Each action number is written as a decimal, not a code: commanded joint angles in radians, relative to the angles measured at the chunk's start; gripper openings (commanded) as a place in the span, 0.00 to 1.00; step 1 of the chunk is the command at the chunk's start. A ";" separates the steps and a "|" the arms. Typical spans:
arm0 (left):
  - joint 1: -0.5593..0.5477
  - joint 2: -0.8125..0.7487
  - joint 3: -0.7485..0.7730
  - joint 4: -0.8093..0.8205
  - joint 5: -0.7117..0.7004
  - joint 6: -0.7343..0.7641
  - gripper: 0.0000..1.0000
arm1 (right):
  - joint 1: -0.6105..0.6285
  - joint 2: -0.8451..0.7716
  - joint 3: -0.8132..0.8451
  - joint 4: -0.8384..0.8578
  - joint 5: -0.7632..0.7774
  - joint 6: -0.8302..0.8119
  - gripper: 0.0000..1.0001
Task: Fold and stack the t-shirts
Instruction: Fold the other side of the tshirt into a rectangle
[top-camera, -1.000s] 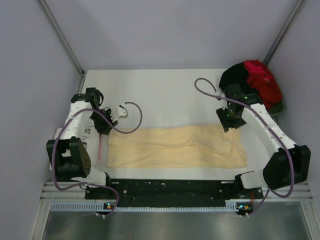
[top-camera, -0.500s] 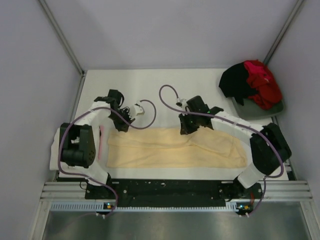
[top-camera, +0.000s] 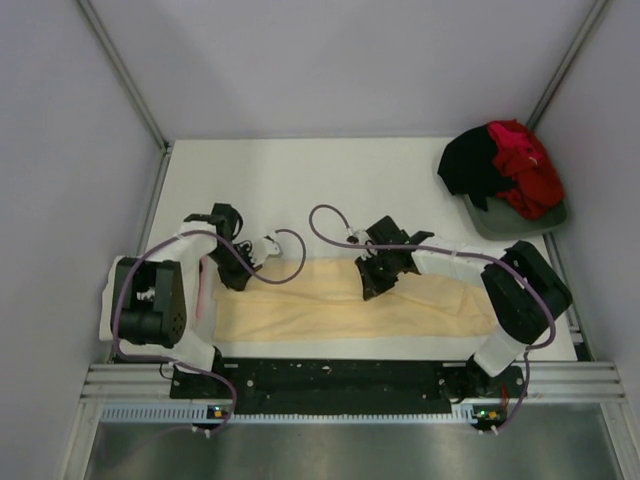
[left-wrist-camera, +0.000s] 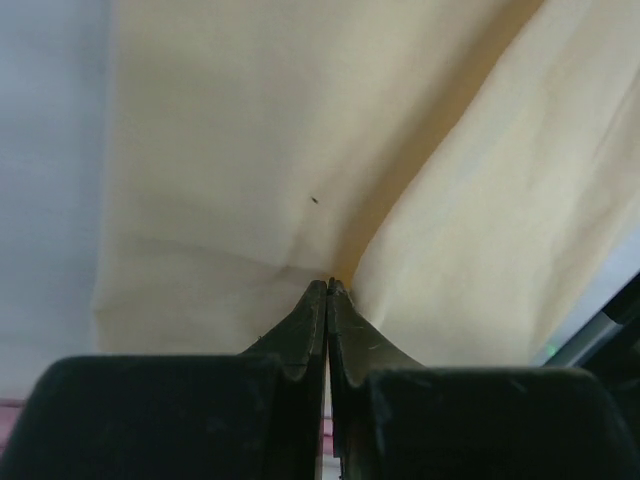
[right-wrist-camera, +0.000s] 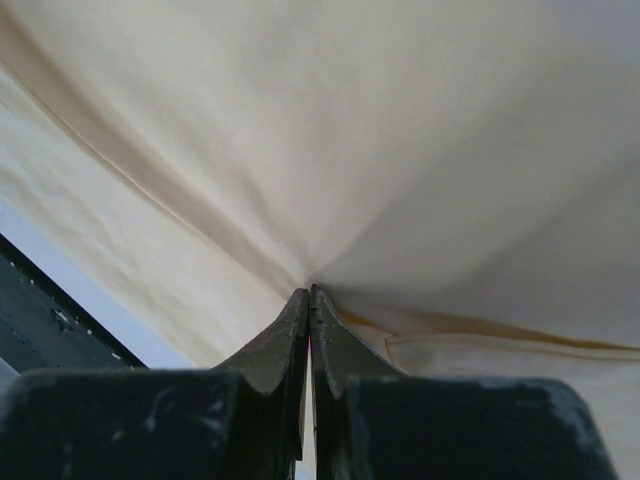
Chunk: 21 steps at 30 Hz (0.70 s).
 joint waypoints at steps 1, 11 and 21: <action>0.017 -0.102 -0.048 -0.168 0.044 0.115 0.04 | 0.009 -0.071 -0.026 0.036 -0.021 -0.014 0.00; 0.017 -0.160 -0.153 -0.265 -0.069 0.193 0.04 | 0.023 -0.123 -0.098 0.021 -0.061 0.009 0.00; 0.067 -0.139 0.180 -0.112 -0.023 -0.108 0.34 | -0.208 -0.437 -0.023 -0.129 0.283 0.165 0.33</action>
